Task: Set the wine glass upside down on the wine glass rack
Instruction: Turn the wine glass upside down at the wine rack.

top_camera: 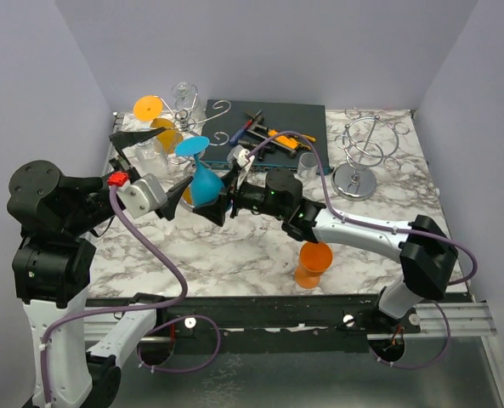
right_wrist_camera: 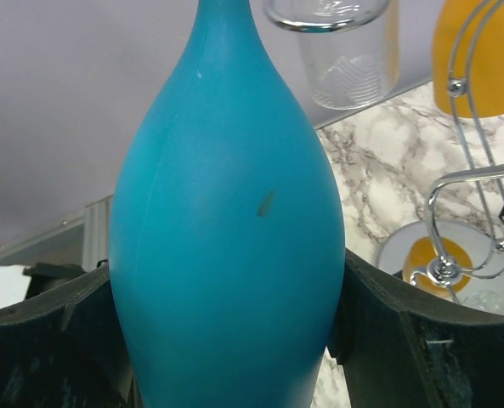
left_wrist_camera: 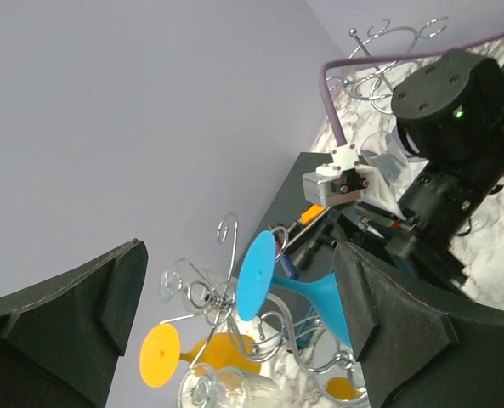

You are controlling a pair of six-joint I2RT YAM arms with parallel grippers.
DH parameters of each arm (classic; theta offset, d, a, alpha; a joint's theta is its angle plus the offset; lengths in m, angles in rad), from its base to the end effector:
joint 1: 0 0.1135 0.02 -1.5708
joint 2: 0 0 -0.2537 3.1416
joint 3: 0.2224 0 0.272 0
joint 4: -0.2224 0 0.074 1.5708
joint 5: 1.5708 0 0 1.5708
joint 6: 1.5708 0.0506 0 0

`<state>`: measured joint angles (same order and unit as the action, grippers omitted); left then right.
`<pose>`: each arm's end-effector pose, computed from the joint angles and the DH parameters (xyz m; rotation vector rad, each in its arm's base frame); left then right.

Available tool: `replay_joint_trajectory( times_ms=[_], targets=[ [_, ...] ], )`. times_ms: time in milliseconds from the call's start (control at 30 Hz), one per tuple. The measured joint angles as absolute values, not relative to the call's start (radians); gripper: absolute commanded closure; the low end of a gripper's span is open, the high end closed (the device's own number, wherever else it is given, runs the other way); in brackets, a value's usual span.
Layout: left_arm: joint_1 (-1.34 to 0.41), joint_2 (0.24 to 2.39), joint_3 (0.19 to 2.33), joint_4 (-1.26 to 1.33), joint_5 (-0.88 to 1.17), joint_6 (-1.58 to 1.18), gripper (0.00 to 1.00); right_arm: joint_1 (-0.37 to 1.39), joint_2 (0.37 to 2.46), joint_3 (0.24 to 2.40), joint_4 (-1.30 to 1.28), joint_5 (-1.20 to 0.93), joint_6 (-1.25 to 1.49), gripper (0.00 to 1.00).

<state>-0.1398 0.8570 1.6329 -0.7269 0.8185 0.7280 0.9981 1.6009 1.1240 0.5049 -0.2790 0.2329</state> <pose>0.1035 -0.0519 0.5392 1.1679 1.0027 -0.1550 0.2124 0.3550 0.3020 -0.8383 1.4440 1.1707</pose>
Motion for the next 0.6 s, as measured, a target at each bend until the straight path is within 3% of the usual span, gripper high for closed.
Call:
replay_joint_trajectory(
  times_ms=[600],
  targets=[
    [-0.141, 0.947, 1.711, -0.819, 0.662, 0.517, 0.01, 0.973, 1.777, 1.225, 0.569, -0.255, 0.231, 0.3]
  ],
)
